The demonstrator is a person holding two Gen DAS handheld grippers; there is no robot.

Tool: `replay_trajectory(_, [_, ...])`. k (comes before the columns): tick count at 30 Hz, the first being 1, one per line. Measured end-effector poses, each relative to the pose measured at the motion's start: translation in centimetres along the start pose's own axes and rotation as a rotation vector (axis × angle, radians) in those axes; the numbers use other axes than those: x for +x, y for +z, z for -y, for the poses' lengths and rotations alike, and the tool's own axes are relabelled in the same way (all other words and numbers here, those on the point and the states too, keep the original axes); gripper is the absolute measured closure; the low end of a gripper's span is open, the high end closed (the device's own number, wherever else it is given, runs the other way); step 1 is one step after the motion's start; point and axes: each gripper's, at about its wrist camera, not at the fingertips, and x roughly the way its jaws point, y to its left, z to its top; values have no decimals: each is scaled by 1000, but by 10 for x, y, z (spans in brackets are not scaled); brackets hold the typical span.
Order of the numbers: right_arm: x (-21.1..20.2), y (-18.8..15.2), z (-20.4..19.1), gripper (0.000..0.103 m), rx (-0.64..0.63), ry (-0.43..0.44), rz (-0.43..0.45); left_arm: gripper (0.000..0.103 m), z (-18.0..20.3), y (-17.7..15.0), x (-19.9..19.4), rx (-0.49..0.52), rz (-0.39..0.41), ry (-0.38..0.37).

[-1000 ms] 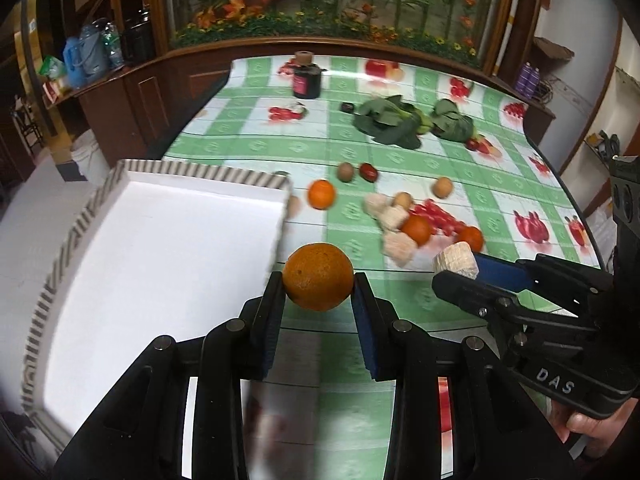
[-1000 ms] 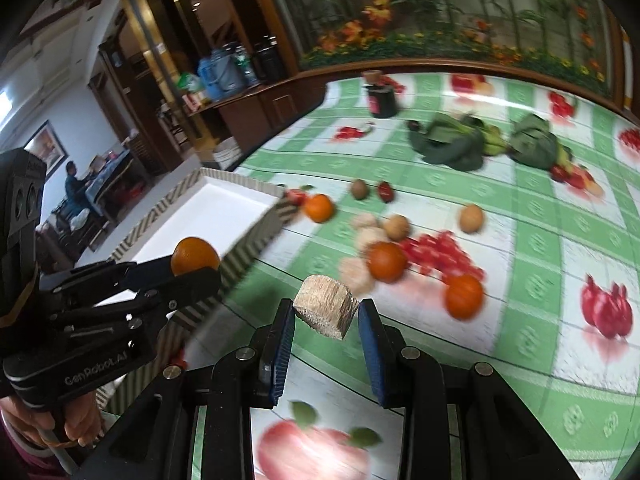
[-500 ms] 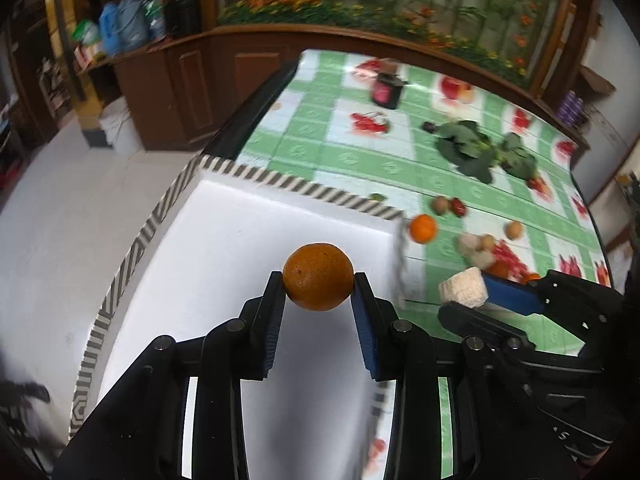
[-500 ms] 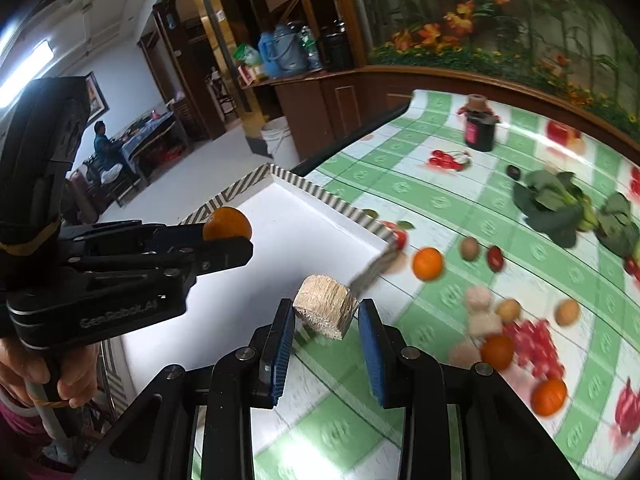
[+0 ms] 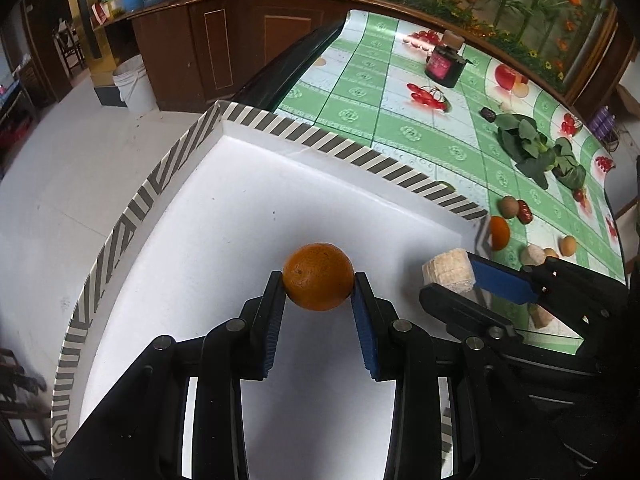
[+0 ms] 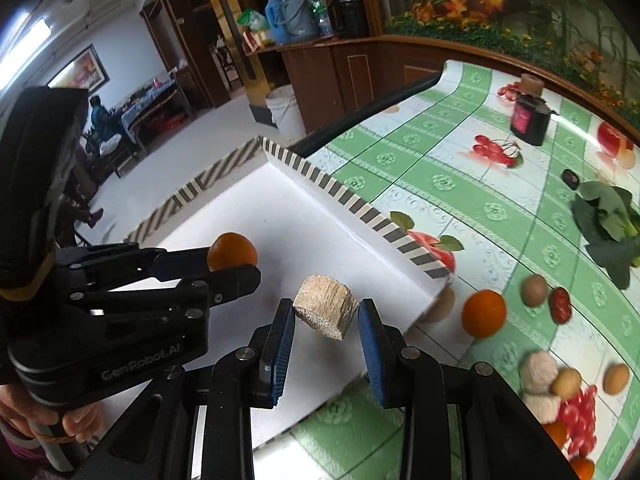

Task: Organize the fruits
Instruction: 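Carry the orange into the white tray and open the left gripper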

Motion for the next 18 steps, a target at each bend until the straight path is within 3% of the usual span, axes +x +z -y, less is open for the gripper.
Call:
replay_trajectory(10, [19, 1, -3, 71, -43, -45, -31, 70, -7, 0, 14, -23, -21, 29])
replay_trajectory(18, [22, 3, -4, 70, -61, -48, -51, 69, -15, 0, 13, -66, -30, -1])
